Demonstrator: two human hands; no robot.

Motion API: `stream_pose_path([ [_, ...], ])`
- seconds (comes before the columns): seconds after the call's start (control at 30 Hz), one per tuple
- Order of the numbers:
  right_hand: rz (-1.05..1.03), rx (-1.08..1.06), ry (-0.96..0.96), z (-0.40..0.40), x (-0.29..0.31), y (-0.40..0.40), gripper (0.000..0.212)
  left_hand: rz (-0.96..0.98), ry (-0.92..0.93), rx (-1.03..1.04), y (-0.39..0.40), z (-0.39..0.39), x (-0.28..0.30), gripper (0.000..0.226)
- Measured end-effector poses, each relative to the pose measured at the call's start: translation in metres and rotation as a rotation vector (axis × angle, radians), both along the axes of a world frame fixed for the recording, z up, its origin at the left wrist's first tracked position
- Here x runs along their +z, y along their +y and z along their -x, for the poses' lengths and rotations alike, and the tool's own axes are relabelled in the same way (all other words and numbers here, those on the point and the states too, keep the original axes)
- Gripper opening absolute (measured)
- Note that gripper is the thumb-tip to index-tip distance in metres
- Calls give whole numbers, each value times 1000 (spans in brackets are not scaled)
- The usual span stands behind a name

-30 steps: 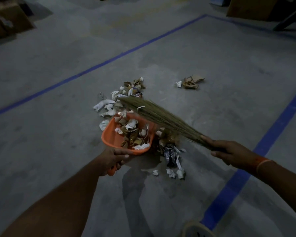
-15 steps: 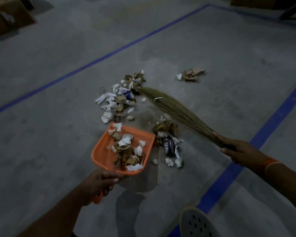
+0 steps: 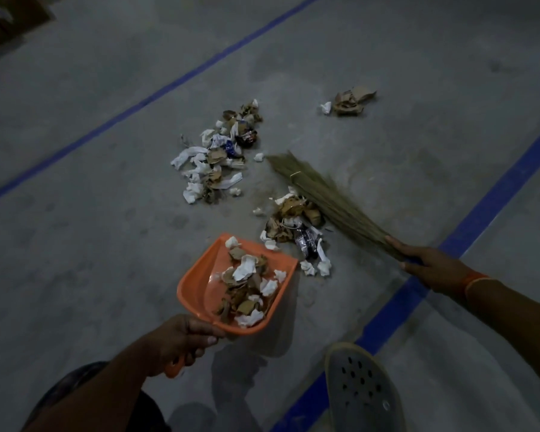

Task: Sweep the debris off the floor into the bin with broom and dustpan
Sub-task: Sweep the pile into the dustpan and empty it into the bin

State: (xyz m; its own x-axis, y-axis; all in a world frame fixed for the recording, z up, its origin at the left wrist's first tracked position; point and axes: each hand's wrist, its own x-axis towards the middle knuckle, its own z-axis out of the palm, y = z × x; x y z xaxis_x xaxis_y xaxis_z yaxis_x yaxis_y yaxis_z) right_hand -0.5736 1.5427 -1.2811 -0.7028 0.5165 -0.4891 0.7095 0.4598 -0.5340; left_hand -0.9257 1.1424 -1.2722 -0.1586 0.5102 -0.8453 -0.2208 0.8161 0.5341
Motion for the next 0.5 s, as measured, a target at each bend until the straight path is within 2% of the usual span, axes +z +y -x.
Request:
stream_pose_path([
  [0.03, 1, 16, 1, 2, -2, -2, 63, -4, 0, -10, 2, 0, -2, 60],
  [0.13, 21, 64, 18, 4, -12, -7, 63, -18, 4, -13, 14, 3, -3, 32],
  [0.23, 44, 143, 32, 7, -16, -14, 65, -85, -1, -43, 30, 3, -5, 51],
  [0.27, 51, 180, 29, 7, -18, -16, 67, -97, -4, -43, 37, 3, -4, 48],
  [0.33, 25, 268, 36, 7, -25, -19, 69, -100, 11, -35, 50, 2, -4, 21],
  [0.37, 8, 298, 43, 8, -25, -22, 70, -103, 16, -33, 56, 2, -4, 18],
  [0.47, -44, 321, 82, 10, -26, -23, 71, -108, 36, -4, 71, 8, -6, 17],
  [0.5, -54, 317, 95, 10, -27, -23, 71, -126, 51, -4, 76, 11, -7, 27],
])
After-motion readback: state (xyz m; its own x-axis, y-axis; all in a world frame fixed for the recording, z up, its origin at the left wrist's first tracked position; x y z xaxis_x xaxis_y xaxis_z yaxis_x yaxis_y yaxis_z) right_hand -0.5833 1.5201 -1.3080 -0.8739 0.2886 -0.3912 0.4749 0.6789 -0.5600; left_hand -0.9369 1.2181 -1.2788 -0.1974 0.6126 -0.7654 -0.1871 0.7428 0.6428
